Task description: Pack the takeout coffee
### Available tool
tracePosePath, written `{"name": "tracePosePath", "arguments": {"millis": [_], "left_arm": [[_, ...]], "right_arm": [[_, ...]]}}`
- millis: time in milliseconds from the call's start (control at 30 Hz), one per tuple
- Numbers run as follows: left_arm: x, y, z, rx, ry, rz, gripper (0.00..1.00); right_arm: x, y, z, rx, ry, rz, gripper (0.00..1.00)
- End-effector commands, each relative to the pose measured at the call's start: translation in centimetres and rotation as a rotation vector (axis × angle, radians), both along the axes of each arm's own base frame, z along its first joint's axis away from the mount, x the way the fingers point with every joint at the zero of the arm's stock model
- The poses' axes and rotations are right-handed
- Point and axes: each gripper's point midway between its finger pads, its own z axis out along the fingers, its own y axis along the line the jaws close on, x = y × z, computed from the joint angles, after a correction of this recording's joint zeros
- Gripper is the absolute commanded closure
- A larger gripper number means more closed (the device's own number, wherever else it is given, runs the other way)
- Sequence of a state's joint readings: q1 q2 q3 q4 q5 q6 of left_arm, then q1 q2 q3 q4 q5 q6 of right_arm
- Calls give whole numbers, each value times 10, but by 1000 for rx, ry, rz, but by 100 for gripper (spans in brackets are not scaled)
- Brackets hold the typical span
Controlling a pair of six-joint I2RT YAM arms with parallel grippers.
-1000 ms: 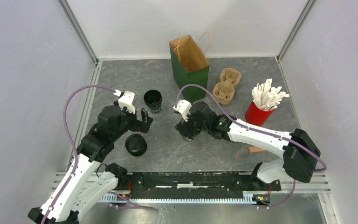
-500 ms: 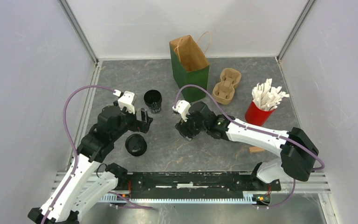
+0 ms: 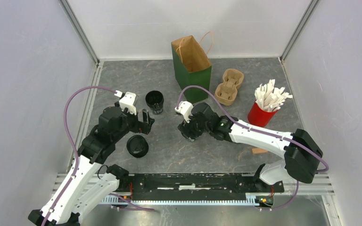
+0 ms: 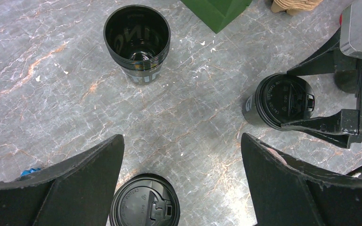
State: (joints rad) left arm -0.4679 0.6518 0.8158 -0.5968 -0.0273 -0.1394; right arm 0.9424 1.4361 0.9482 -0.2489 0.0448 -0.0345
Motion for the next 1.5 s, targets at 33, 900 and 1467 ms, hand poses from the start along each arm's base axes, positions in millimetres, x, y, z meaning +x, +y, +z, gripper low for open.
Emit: {"name": "tracePosePath", "arguments": {"millis": [33,900,1467], "left_arm": [[4,6,4,48,-47,2,0],[4,3,1,46,-34,-13,0],[4,5,2,48,-40,-2,0]], "right_arm": [[6,-12,11,28,-22,-29,24],[59,-199,-11,-59,82,-541,21],[66,-204,7,-20,65,-568,4]]}}
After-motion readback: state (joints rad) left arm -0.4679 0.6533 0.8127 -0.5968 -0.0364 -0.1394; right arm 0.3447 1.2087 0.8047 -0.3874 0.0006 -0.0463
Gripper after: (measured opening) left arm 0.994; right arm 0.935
